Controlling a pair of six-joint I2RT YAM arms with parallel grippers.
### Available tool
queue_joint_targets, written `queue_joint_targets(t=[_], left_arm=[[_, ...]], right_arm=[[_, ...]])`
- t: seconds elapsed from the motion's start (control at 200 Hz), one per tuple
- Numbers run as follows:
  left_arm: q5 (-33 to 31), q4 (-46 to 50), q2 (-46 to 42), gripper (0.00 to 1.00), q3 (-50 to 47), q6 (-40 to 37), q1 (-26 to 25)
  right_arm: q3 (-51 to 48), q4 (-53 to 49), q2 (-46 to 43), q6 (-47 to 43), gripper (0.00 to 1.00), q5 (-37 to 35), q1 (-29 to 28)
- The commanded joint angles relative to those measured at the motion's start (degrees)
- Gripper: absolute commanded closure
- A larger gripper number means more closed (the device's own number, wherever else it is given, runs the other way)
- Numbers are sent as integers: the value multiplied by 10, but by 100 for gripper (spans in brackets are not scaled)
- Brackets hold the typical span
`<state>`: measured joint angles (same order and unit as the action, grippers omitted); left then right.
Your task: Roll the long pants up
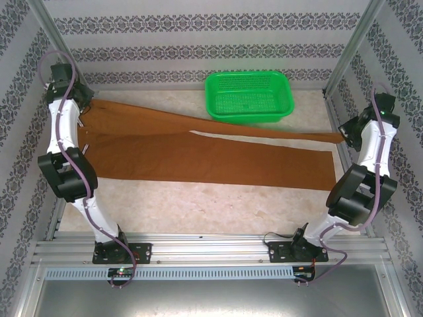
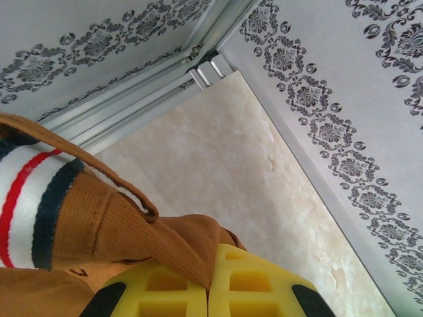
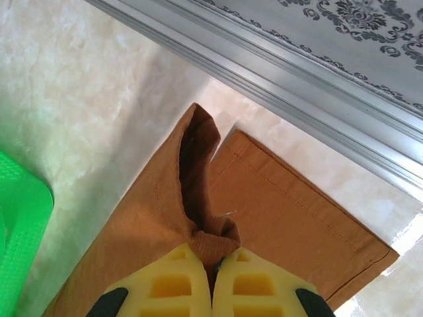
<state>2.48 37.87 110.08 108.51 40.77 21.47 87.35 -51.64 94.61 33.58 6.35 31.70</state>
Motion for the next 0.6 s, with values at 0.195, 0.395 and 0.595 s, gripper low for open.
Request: queue_joint_targets(t=[0.195, 0.395, 0.595], left_arm=[[-5, -105, -96, 100, -238, 18, 79], [-4, -133, -120, 100, -358, 4, 109], [-12, -143, -95, 100, -377, 10, 109]], right_arm=[[-105, -11, -59, -27, 100, -61, 16], [-160, -11, -49, -14, 100, -63, 5], [-249, 15, -62, -4, 100, -60, -13]])
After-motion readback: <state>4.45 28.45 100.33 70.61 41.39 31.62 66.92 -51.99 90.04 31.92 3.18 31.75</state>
